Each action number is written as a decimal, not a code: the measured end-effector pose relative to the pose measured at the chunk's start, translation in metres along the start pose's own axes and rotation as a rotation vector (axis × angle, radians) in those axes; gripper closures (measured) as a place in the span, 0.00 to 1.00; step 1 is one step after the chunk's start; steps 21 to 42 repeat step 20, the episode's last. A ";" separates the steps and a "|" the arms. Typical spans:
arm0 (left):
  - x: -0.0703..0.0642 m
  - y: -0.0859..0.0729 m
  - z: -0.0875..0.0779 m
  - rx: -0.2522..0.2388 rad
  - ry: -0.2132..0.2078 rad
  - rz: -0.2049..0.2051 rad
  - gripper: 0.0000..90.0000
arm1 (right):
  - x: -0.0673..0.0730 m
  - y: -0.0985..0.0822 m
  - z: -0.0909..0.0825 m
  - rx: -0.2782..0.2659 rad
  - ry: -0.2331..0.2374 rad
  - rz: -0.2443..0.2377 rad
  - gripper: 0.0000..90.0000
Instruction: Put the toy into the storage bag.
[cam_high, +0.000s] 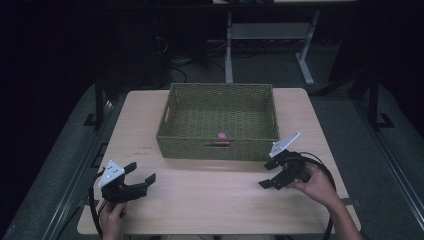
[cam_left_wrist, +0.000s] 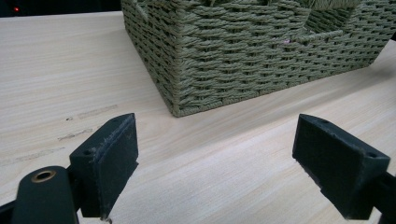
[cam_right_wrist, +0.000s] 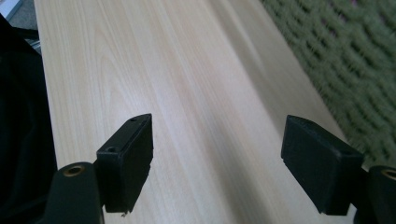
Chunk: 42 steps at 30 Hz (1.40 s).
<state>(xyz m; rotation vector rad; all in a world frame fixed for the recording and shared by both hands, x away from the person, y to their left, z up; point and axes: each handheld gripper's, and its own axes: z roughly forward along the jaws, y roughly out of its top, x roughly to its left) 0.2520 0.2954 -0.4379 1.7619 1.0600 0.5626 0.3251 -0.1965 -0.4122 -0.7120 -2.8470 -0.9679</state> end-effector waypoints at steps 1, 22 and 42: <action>0.000 0.000 0.000 0.000 0.001 -0.001 0.15 | 0.000 -0.001 0.000 0.004 -0.001 0.001 0.27; 0.000 0.001 0.001 -0.002 0.000 0.006 0.15 | 0.014 -0.029 -0.002 -0.046 -0.036 0.033 0.27; 0.000 0.001 0.001 -0.002 0.000 0.006 0.15 | 0.014 -0.029 -0.002 -0.046 -0.036 0.033 0.27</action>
